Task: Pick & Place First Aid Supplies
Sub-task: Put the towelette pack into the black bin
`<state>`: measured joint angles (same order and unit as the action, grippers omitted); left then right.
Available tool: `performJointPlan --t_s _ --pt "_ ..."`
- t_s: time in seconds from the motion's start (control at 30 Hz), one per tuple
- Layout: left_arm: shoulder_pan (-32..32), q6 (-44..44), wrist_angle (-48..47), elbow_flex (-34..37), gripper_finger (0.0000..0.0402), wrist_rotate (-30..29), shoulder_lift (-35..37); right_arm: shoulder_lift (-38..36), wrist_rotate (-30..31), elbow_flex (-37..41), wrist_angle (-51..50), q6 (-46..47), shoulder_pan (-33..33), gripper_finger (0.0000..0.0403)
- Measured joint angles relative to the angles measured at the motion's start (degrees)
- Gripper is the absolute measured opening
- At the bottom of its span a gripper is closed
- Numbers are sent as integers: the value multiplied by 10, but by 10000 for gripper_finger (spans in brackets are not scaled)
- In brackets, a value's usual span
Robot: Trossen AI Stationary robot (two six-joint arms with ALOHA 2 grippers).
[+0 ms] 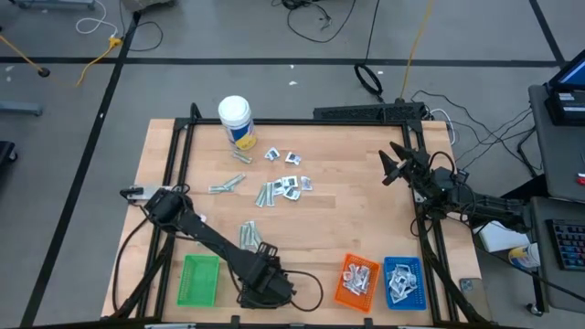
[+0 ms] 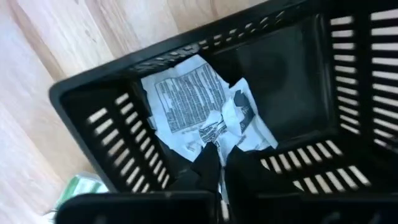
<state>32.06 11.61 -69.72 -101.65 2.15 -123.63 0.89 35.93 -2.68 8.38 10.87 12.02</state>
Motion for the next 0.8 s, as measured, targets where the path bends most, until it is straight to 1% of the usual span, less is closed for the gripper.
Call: performJointPlan --t_s 0.07,0.17,0.3,0.37,0.47,0.53,0.63,0.8 --pt "0 9 1 0 34 12 0 0 0 0 0 0 0 269" --pt "-1 8 5 0 84 34 0 0 0 0 0 0 0 268" --pt "-5 -3 1 1 170 56 19 0 0 0 0 0 0 270" --pt "-12 -13 -6 1 213 56 33 0 0 0 0 0 0 271" --pt "-25 -56 -8 1 266 56 52 0 0 0 0 0 0 271" --pt "-35 -103 -8 1 292 55 66 0 0 0 0 0 0 270" --pt "-54 -165 -8 1 319 55 80 0 0 0 0 0 0 268" --pt "-102 -258 -12 1 340 38 85 0 0 0 0 0 0 270"
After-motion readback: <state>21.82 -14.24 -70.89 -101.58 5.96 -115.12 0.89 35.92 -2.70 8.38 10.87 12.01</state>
